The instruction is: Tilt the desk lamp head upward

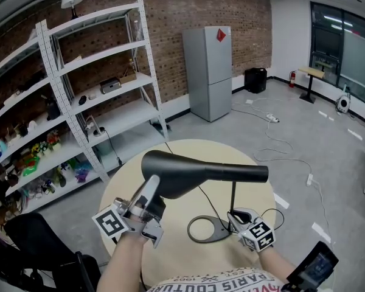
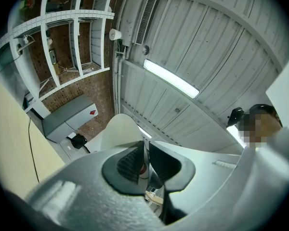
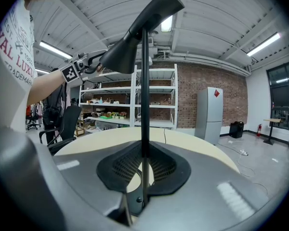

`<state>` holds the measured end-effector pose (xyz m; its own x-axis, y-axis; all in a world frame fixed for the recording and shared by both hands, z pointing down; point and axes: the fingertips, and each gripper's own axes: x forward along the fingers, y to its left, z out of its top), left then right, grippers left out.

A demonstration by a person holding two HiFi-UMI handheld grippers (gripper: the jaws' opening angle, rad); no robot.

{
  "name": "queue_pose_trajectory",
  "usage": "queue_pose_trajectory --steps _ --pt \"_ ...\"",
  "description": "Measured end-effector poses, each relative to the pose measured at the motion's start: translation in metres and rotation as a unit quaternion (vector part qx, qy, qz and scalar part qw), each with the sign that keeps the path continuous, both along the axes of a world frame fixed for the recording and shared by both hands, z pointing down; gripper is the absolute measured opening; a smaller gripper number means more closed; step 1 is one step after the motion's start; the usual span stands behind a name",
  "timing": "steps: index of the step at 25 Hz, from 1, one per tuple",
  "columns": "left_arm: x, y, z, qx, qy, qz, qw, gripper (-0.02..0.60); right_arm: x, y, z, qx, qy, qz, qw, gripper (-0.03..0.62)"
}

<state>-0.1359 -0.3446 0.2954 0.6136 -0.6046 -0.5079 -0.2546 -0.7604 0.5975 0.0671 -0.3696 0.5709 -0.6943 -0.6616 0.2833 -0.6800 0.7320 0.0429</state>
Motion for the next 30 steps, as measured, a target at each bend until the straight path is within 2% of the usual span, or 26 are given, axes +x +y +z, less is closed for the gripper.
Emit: queue_pose_trajectory --steps 12,17,20,30 --pt "0.006 -0.001 -0.020 0.014 -0.029 -0.011 0.9994 0.029 0.001 -0.002 -0.001 0.000 0.002 0.006 1.000 0.041" --pt "0.005 -0.004 -0.027 0.025 -0.071 -0.030 0.9967 0.032 0.001 -0.003 -0.002 0.000 0.004 0.006 1.000 0.041" --pt "0.010 -0.003 -0.034 0.029 -0.064 -0.025 0.9972 0.032 0.002 -0.003 -0.002 0.000 0.005 0.006 1.000 0.041" --pt "0.016 -0.002 -0.054 0.053 -0.106 -0.052 0.9915 0.035 0.002 -0.005 -0.003 -0.001 0.006 0.010 1.000 0.041"
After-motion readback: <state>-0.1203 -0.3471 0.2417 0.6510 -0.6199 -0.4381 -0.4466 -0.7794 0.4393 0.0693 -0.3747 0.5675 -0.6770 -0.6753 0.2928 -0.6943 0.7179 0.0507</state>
